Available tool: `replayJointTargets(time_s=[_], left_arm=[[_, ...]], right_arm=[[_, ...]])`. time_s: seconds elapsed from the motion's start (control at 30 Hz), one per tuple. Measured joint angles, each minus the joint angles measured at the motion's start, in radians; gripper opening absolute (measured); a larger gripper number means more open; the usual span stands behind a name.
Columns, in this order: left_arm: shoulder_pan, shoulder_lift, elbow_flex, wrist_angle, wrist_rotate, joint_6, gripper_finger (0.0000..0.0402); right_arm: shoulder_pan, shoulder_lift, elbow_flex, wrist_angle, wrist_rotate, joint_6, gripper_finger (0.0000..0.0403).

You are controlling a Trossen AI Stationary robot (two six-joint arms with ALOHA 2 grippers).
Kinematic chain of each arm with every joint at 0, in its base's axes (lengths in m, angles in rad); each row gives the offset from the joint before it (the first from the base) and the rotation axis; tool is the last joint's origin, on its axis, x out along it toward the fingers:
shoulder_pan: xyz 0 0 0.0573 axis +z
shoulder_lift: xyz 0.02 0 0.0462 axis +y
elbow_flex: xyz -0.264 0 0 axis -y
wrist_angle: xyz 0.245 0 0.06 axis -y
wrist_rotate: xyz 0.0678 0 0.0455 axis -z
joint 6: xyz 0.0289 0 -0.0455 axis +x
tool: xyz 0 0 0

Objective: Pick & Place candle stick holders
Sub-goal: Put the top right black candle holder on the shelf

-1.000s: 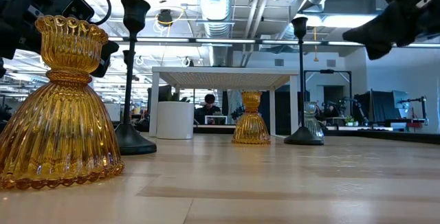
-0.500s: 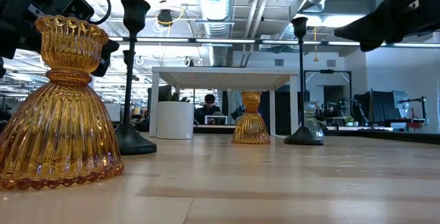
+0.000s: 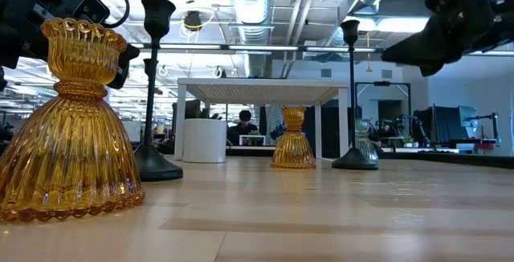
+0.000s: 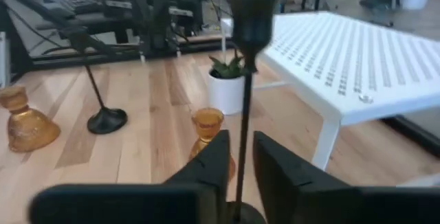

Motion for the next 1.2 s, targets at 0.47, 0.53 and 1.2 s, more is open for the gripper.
replayJointTargets(time_s=[0.47,0.53,1.2], left_arm=[[0.0,0.0,0.0,0.004,0.0,0.0,0.0013],[0.0,0.0,0.0,0.004,0.0,0.0,0.0013],[0.0,0.0,0.0,0.004,0.0,0.0,0.0013]], right_arm=[[-0.036,0.189,0.0,0.192,-0.002,0.104,0.021],[-0.036,0.222,0.0,0.224,-0.002,0.104,0.022],[-0.146,0.525,0.0,0.554,-0.003,0.104,0.0227]])
